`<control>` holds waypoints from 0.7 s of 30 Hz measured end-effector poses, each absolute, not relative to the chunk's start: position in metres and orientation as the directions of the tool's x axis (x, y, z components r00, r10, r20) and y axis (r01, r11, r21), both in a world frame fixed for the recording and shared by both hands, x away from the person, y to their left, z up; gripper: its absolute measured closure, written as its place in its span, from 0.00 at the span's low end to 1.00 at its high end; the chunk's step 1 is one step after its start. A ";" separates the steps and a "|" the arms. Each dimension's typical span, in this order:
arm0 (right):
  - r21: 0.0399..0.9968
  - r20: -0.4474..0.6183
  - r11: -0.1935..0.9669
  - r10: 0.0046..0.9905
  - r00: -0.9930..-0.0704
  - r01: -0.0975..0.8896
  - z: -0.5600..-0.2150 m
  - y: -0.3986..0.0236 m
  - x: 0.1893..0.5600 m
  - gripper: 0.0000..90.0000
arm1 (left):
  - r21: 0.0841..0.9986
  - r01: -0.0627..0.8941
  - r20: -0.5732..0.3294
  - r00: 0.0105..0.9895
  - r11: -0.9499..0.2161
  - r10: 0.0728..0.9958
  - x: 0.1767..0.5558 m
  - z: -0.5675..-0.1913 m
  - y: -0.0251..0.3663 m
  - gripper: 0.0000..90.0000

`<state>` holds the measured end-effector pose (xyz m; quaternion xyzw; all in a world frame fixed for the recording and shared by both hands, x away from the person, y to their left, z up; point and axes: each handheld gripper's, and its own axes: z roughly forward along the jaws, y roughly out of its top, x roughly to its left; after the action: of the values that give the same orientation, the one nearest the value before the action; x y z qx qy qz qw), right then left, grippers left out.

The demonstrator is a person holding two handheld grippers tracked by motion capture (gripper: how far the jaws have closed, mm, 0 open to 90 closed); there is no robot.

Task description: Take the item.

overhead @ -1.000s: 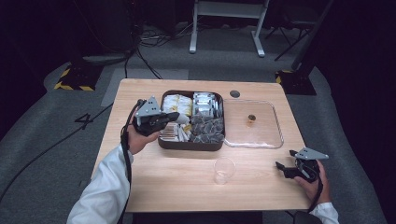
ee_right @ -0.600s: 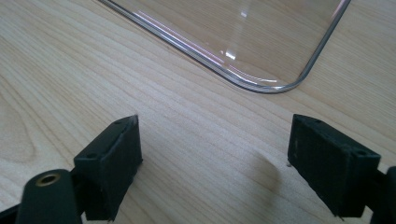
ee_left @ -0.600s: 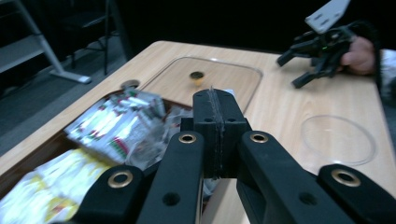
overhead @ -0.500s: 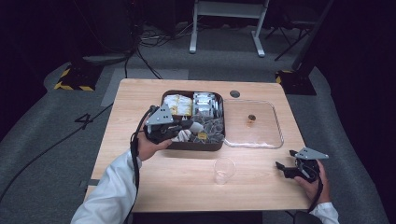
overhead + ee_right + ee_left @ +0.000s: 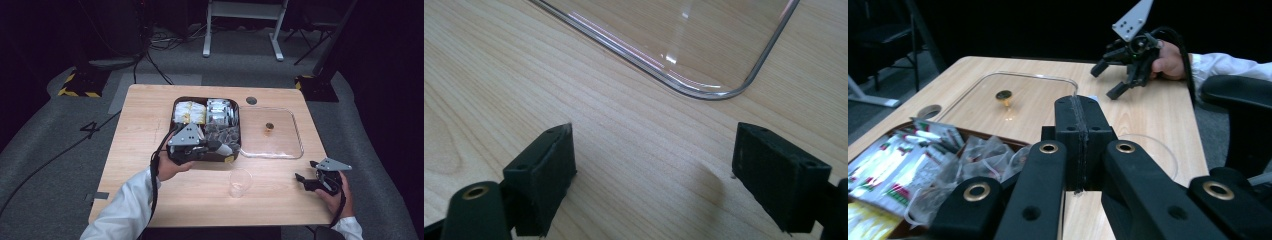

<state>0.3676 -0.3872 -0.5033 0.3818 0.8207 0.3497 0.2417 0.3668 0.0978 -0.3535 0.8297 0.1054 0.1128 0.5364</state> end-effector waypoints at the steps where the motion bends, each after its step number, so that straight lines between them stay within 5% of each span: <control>1: 0.759 -0.130 0.464 0.796 -0.592 0.457 -0.503 -0.387 0.368 0.20 | 0.915 0.055 0.069 0.955 -0.400 0.289 0.366 -0.354 0.096 0.99; 21: 0.759 -0.131 0.464 0.796 -0.591 0.457 -0.503 -0.387 0.367 0.20 | 0.891 0.037 0.033 0.989 -0.453 0.146 0.347 -0.375 0.056 0.99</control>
<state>0.3675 -0.3871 -0.5033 0.3818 0.8206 0.3494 0.2423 0.3473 0.0558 -0.3749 0.8507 0.0538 0.0525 0.5202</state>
